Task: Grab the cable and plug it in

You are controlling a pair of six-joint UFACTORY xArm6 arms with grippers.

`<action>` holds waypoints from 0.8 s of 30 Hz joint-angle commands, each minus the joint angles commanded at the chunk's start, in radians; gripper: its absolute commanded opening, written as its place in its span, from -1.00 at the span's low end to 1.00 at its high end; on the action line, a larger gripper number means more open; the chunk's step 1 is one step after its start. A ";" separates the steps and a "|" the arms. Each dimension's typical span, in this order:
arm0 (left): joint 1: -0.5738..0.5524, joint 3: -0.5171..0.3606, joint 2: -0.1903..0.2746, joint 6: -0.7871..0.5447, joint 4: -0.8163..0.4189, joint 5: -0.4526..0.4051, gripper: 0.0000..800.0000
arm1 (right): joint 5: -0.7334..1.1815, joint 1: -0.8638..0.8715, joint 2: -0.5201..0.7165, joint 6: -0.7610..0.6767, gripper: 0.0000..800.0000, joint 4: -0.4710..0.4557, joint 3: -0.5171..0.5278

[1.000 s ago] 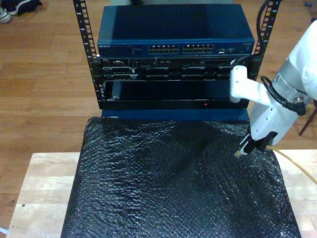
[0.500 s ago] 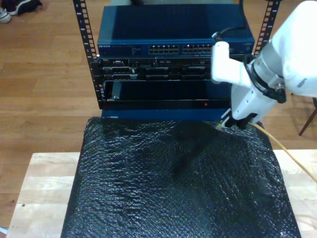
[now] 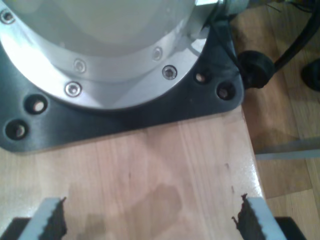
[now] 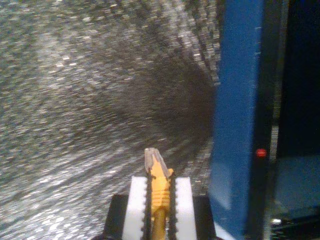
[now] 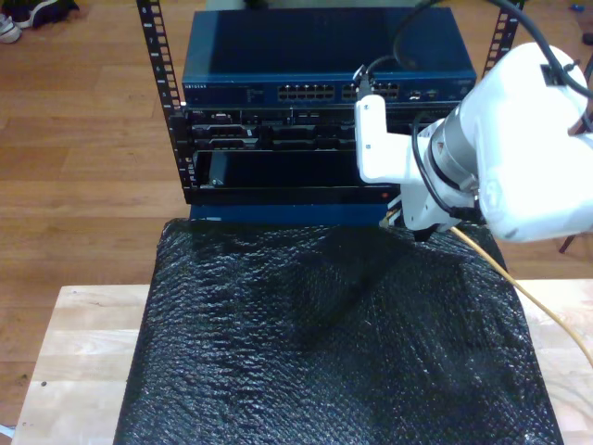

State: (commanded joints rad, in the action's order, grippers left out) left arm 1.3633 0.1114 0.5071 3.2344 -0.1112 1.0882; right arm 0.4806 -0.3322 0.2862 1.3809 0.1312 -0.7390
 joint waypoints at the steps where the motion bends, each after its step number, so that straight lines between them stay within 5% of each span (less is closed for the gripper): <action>1: 0.000 0.000 0.000 0.000 0.000 0.000 1.00 | -0.031 0.000 0.000 0.002 -1.00 -0.002 0.011; 14: 0.000 0.000 0.000 0.000 0.000 0.000 1.00 | -0.218 -0.005 -0.011 -0.002 -1.00 -0.118 -0.002; 24: 0.000 0.000 0.000 0.000 0.000 0.002 1.00 | -0.269 0.002 -0.012 -0.006 -1.00 -0.120 0.009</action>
State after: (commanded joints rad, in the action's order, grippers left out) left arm 1.3633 0.1114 0.5071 3.2344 -0.1112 1.0898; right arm 0.2121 -0.3307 0.2739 1.3748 0.0115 -0.7298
